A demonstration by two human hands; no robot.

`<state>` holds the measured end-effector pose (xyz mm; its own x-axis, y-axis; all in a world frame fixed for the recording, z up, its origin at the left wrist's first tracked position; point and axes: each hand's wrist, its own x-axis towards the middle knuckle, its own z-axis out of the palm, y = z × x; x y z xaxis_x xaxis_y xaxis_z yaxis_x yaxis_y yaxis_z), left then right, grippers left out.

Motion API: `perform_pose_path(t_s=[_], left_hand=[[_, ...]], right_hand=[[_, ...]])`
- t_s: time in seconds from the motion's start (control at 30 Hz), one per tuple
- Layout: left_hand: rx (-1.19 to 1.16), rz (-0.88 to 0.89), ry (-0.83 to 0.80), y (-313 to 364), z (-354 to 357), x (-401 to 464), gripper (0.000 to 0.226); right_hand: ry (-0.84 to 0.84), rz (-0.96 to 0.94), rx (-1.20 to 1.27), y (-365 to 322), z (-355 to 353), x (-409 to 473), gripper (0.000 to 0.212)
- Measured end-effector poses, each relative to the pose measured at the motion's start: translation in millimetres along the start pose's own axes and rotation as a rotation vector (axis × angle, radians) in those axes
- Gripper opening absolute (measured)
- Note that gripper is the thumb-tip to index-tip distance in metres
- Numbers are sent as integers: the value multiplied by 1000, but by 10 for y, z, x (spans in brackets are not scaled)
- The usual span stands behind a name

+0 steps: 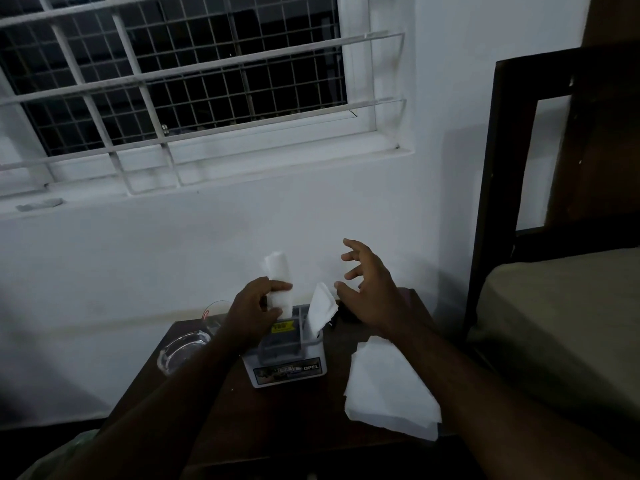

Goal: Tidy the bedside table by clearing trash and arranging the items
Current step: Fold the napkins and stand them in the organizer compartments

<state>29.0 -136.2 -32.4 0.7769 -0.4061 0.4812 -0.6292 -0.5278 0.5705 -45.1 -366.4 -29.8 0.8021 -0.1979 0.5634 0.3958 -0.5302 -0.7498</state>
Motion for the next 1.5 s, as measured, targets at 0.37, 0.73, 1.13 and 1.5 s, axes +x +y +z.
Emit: perform_pose_path(t_s=[0.37,0.73,1.13,1.5], left_hand=[[-38,-211,-263,33,-128,-48,20],[-145,-316,-257,171,-172,-23,21],[-10,81,539,917,-10,-491,20],[63,381,-207,541,1141,-1007,26]], right_hand=[[-2,-7,-24,-12,-114,-62,64],[24,47,-53,138,-341,-111,51],[-201,505,-377,335,-908,-235,10],[-726,743,-621,420,-868,-451,74]])
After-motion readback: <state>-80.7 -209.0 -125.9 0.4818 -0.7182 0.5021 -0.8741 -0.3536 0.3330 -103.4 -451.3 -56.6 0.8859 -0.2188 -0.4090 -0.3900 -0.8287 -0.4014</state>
